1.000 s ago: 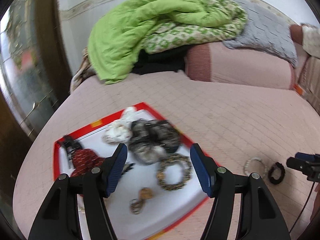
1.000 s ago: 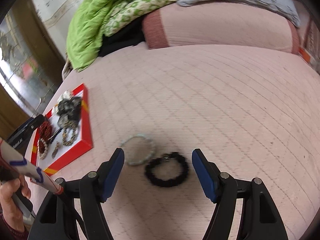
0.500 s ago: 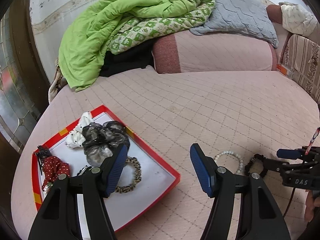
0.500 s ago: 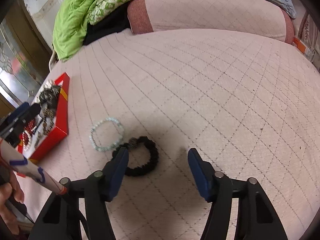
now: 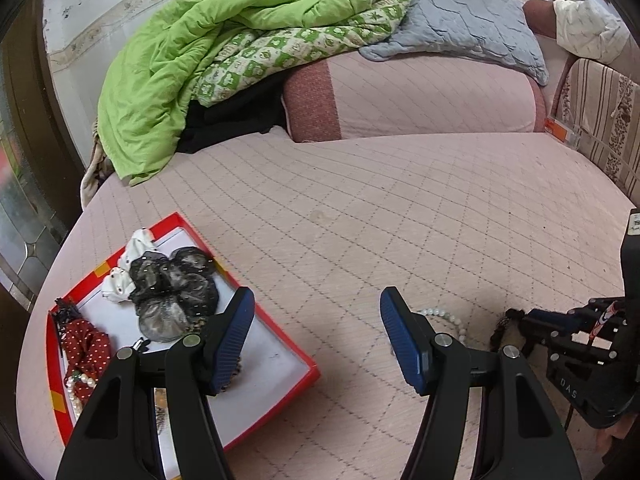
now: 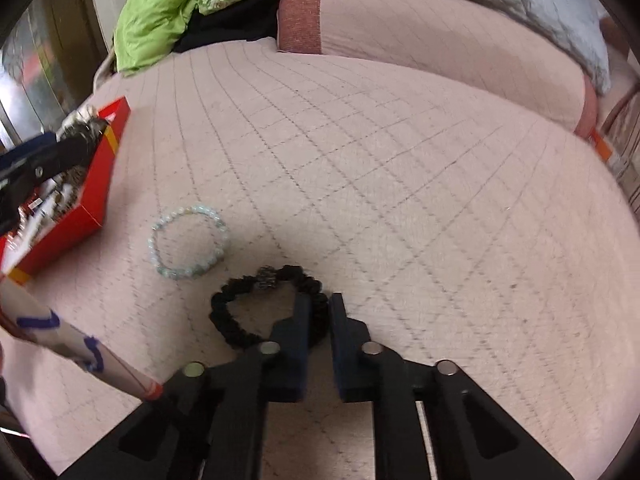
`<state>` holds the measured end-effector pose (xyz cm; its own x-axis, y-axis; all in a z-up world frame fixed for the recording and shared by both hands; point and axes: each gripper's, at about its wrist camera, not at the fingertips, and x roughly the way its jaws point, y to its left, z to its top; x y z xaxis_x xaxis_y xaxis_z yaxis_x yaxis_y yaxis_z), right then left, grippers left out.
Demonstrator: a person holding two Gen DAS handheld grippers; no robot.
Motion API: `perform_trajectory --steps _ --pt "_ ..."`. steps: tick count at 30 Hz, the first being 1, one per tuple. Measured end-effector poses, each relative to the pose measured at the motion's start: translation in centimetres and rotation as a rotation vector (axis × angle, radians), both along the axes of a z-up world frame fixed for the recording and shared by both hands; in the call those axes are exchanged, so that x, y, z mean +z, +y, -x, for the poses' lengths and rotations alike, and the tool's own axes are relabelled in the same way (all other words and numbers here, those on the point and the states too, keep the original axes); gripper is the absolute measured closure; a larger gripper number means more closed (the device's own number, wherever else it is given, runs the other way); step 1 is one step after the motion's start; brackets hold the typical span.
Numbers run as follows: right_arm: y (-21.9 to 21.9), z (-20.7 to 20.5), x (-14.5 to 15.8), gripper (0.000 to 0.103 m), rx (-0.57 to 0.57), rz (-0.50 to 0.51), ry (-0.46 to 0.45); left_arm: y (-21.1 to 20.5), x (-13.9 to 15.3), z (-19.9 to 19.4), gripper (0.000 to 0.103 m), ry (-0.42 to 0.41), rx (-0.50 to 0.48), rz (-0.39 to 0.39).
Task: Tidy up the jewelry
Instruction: 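Grasp the pale green bead bracelet with the left tool while the right tool grasps the black bracelet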
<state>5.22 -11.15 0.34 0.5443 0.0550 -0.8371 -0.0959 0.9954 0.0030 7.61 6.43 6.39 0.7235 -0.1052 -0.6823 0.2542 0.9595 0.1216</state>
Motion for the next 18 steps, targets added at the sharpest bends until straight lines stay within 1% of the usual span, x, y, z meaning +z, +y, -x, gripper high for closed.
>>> perform_trajectory --steps 1,3,6,8,10,12,13,15,17,18 --pt "-0.5 0.0 0.0 0.094 -0.019 0.002 -0.001 -0.2 -0.1 -0.1 0.039 0.005 -0.004 0.002" --pt "-2.1 0.1 0.2 0.094 -0.066 -0.023 -0.004 -0.8 -0.4 -0.3 0.039 0.027 -0.018 0.016" --pt "-3.9 0.4 0.8 0.094 -0.115 -0.069 -0.024 -2.0 -1.5 -0.9 0.039 0.109 -0.071 0.073" --pt "-4.9 0.6 0.8 0.094 -0.133 -0.102 -0.017 -3.0 -2.7 -1.4 0.039 0.171 -0.1 0.086" --pt "-5.4 0.8 0.7 0.094 -0.134 -0.136 -0.006 -4.2 -4.0 -1.7 0.039 0.216 -0.121 0.062" --pt "-5.6 0.8 0.9 0.094 -0.129 -0.148 -0.006 -5.2 -5.1 -2.0 0.039 0.222 -0.098 -0.01" --pt "-5.7 1.0 1.0 0.094 -0.127 -0.15 -0.01 -5.3 -5.5 -2.2 0.039 0.227 -0.087 -0.025" --pt "-5.7 1.2 1.3 0.093 -0.119 -0.168 -0.017 -5.4 -6.5 -2.8 0.04 0.252 -0.07 -0.036" --pt "-5.9 1.7 1.5 0.093 -0.109 -0.175 -0.024 -5.7 -7.0 -3.0 0.04 0.249 -0.074 -0.043" --pt "-5.9 1.7 1.6 0.093 -0.105 -0.176 -0.025 -5.9 -7.0 -3.0 0.046 0.249 -0.076 -0.049"
